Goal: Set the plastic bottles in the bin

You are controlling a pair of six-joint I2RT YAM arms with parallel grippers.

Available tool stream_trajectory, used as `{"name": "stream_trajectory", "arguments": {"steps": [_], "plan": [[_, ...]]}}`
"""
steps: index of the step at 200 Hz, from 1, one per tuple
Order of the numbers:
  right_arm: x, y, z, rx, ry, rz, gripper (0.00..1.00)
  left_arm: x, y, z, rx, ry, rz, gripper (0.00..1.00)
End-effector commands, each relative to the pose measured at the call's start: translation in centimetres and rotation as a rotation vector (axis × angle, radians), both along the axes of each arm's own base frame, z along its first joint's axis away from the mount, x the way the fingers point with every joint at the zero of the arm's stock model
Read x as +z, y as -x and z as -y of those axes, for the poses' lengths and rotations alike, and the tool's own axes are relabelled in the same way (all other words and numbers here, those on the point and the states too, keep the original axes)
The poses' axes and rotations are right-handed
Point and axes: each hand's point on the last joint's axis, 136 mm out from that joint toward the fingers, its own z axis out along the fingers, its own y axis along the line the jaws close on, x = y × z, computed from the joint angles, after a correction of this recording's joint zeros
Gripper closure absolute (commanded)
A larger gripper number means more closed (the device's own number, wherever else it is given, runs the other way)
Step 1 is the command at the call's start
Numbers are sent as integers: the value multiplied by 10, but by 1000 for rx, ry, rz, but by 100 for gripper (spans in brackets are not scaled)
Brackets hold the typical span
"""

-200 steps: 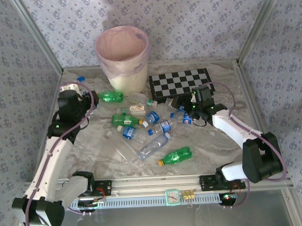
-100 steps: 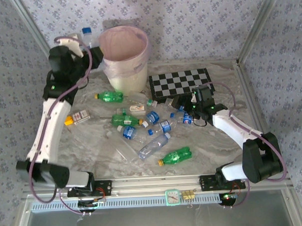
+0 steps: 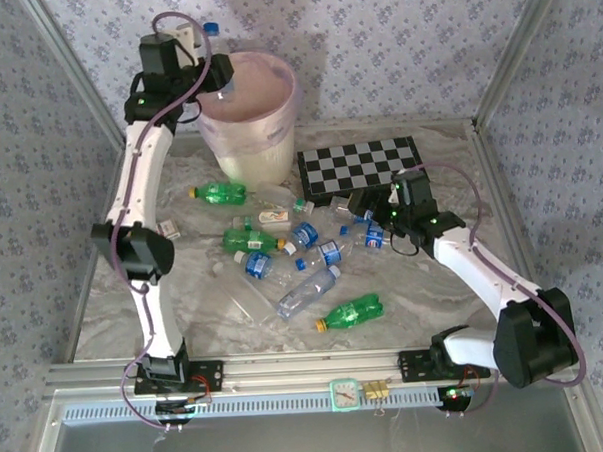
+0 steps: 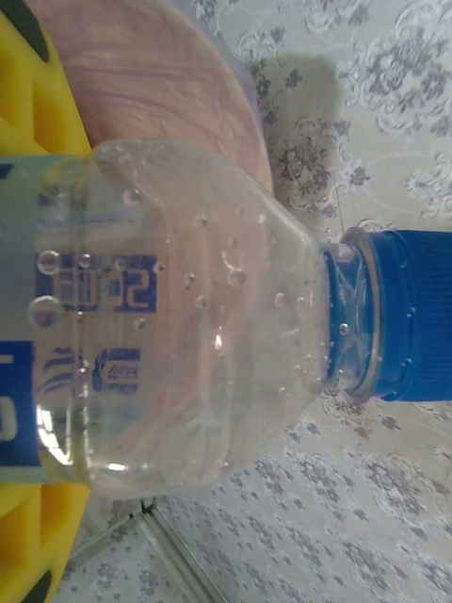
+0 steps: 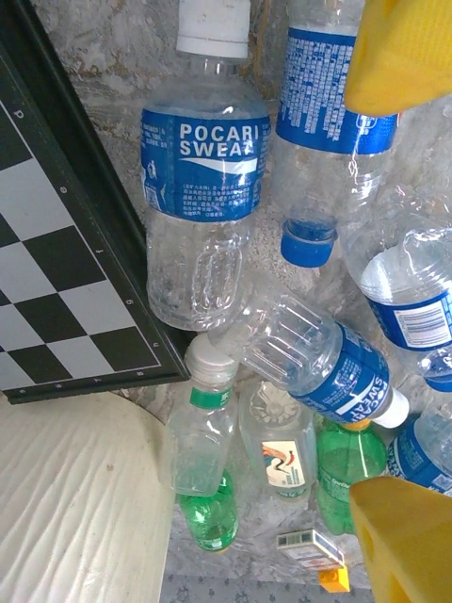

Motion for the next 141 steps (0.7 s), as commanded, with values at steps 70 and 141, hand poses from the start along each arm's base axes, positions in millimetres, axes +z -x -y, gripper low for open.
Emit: {"name": "stream_trajectory", "arguments": {"steps": [70, 141], "plan": [[0, 14, 17, -45, 40, -5, 0, -69, -15, 37, -47, -136, -145, 46], [-4, 21, 24, -63, 54, -18, 0, -49, -7, 39, -35, -138, -108, 21]]}}
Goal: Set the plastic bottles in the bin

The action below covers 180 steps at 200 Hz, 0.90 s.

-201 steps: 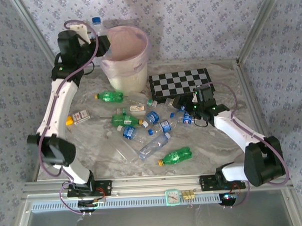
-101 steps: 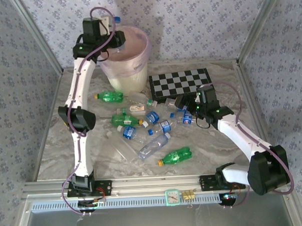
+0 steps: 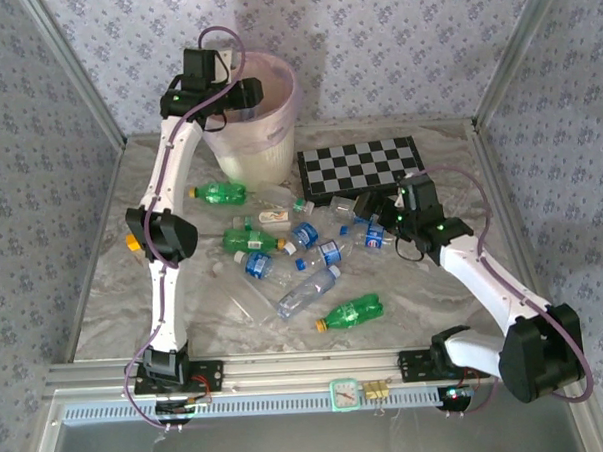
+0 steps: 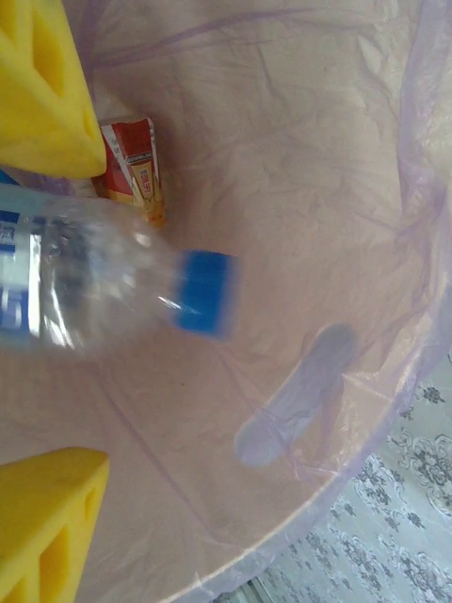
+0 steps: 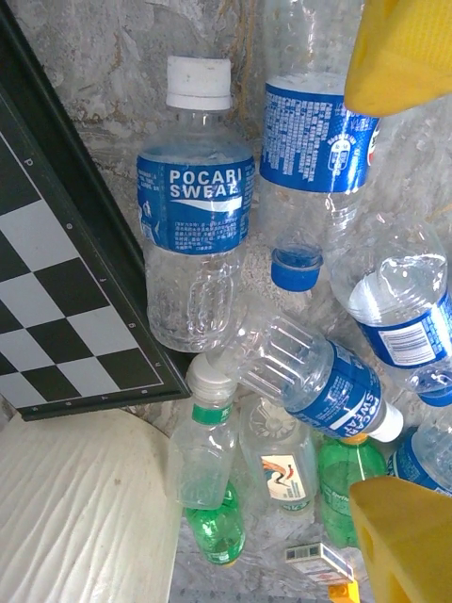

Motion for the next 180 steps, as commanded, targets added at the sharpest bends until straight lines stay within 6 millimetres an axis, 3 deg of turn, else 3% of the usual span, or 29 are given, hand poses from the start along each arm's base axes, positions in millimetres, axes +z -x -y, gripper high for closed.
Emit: {"name": "stream_trajectory", "arguments": {"steps": [1, 34, 60, 66, 71, 103, 115, 131, 135, 142, 145, 153, 180], "plan": [[-7, 8, 10, -25, 26, -24, 0, 43, 12, 1, -3, 9, 89, 21], [-13, 13, 11, -45, 9, -52, 0, 74, 30, 8, -31, 3, 152, 16], [-27, 23, 6, -54, -24, -98, 0, 101, 56, 23, -81, -13, 226, 14], [-31, 26, 7, -54, -19, -112, 0, 98, 63, 28, -95, -21, 223, 14], [-34, 28, 8, -56, -13, -123, 0, 109, 68, 30, -100, -15, 265, 14], [-43, 34, 12, -34, 49, -133, 0, 113, 113, 42, -121, 29, 355, 11], [-42, 31, 15, -3, 113, -102, 0, 94, 131, 39, -102, 71, 344, 10], [-39, 24, 21, 39, 219, -52, 0, 86, 156, 28, -54, 174, 370, 9], [-38, 22, 22, 55, 245, -40, 0, 72, 161, 25, -36, 196, 352, 8], [-36, 18, 25, 71, 282, -18, 0, 71, 172, 17, -8, 255, 367, 7], [-35, 17, 25, 81, 300, -10, 0, 58, 176, 14, 8, 267, 345, 7], [-33, 12, 26, 100, 334, 10, 0, 47, 185, 6, 46, 338, 341, 4], [-31, -5, 21, 201, 396, 52, 0, 12, 214, -2, 75, 467, 278, 0]]}}
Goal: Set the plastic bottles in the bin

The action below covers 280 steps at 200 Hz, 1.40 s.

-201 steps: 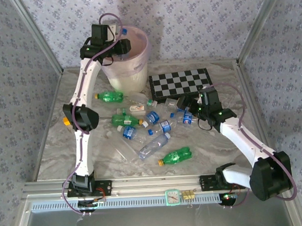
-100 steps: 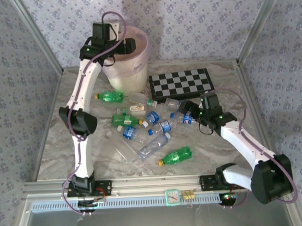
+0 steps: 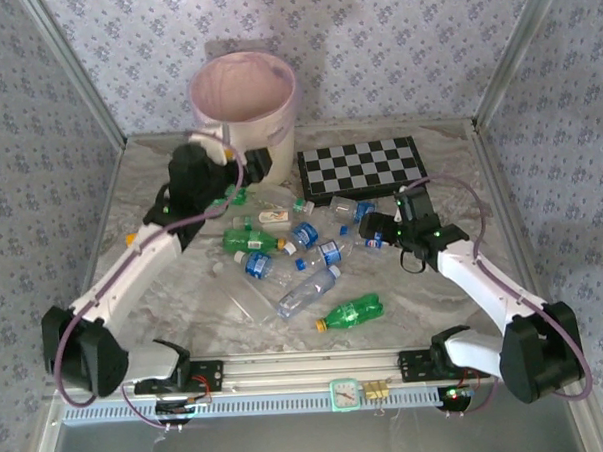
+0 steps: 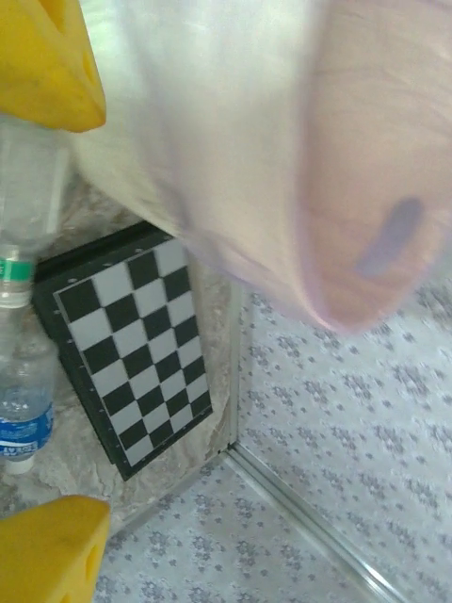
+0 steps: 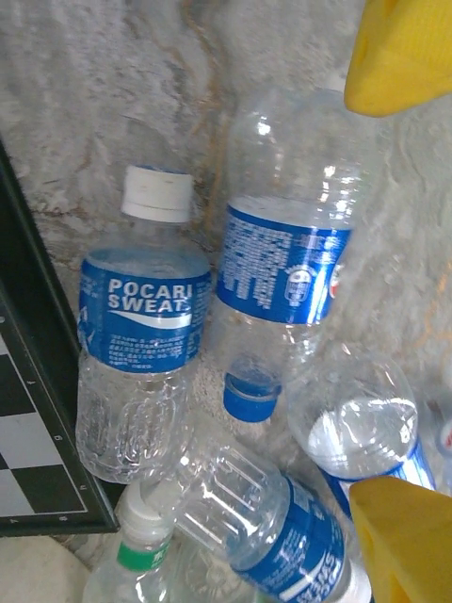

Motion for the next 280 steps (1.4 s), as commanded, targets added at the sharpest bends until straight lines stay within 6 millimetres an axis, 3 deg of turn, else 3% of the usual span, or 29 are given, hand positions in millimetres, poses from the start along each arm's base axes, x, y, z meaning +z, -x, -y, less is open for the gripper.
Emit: {"name": "stream_trajectory", "arguments": {"steps": [1, 57, 75, 101, 148, 211, 280], "plan": [[11, -22, 0, 124, 123, 69, 0, 22, 11, -7, 46, 233, 70, 0], [-15, -51, -21, 257, 114, -24, 0, -67, 53, 14, 26, 175, -150, 0], [-23, -54, -21, 269, 120, -55, 0, -99, 60, 19, 49, 175, -216, 0], [-37, -50, -19, 272, 120, -111, 0, -125, 62, 28, 68, 184, -267, 0], [-51, -29, -15, 244, 104, -175, 0, -122, 50, 48, 27, 147, -278, 0], [-59, 11, -17, 224, 86, -217, 0, -123, 47, 49, 34, 130, -291, 0], [-76, 21, -24, 255, 135, -254, 7, -125, 49, 47, 41, 136, -308, 0]]}}
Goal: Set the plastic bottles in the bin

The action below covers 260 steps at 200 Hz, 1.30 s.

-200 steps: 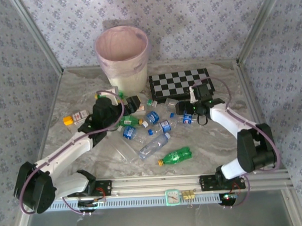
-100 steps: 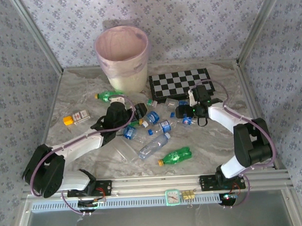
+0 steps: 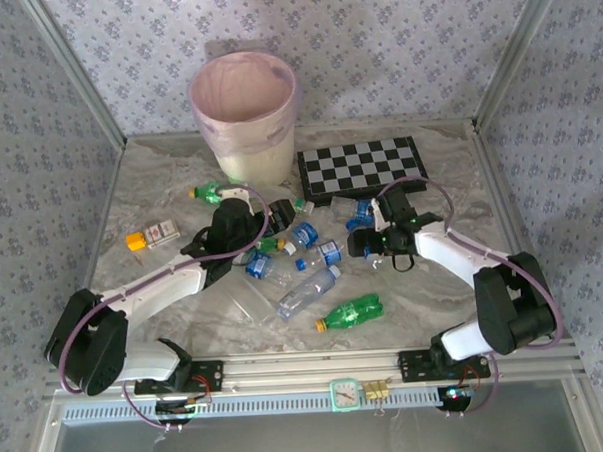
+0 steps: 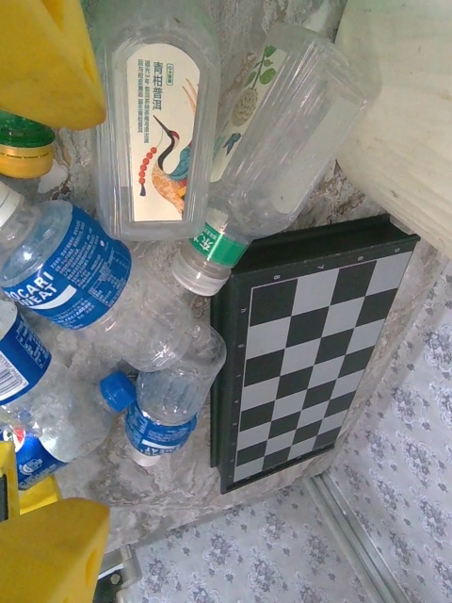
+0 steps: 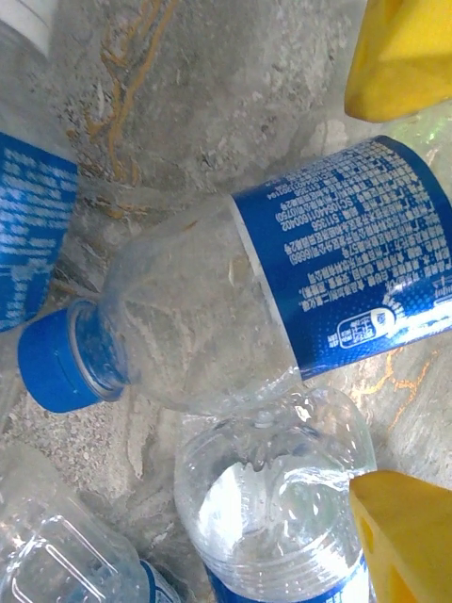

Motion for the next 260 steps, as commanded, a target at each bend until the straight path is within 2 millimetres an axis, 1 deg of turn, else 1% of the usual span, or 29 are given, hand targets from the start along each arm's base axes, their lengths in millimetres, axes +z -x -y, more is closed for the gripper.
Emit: {"name": "stream_trajectory", "arguments": {"steps": [1, 28, 56, 82, 120, 134, 148, 160, 189, 198, 221, 244, 260], "plan": [[-12, 7, 4, -12, 38, -38, 7, 7, -1, 0, 15, 10, 7, 0], [-20, 8, 6, -7, 58, -49, 13, 6, 1, -5, 27, 9, 6, 0], [-29, 10, 3, 2, 59, -75, 17, 4, 4, -9, 36, 5, 2, 0], [-33, 10, 1, 5, 66, -80, 21, 4, 7, -13, 46, -1, 4, 0], [-31, 10, 2, 6, 71, -69, 36, 6, 8, -18, 60, -6, 11, 0], [-25, 8, 1, 9, 64, -52, 40, 9, 8, -18, 58, -2, 17, 0], [-16, 6, 0, 13, 52, -21, 43, 12, 9, -16, 52, 6, 21, 0], [-4, 4, -3, 24, 31, 14, 44, 14, 9, -15, 44, 12, 24, 0], [35, -2, -12, 51, -46, 118, 46, 19, 11, -9, 16, 32, 27, 0], [47, -3, -15, 58, -75, 150, 46, 23, 11, -6, 0, 48, 32, 0], [79, -6, -30, 94, -179, 230, 47, 39, 15, 10, -66, 95, 56, 0], [109, -10, -51, 138, -298, 310, 48, 58, 18, 28, -142, 135, 87, 0], [128, -15, -64, 159, -361, 374, 49, 67, 21, 37, -185, 153, 101, 0]]}}
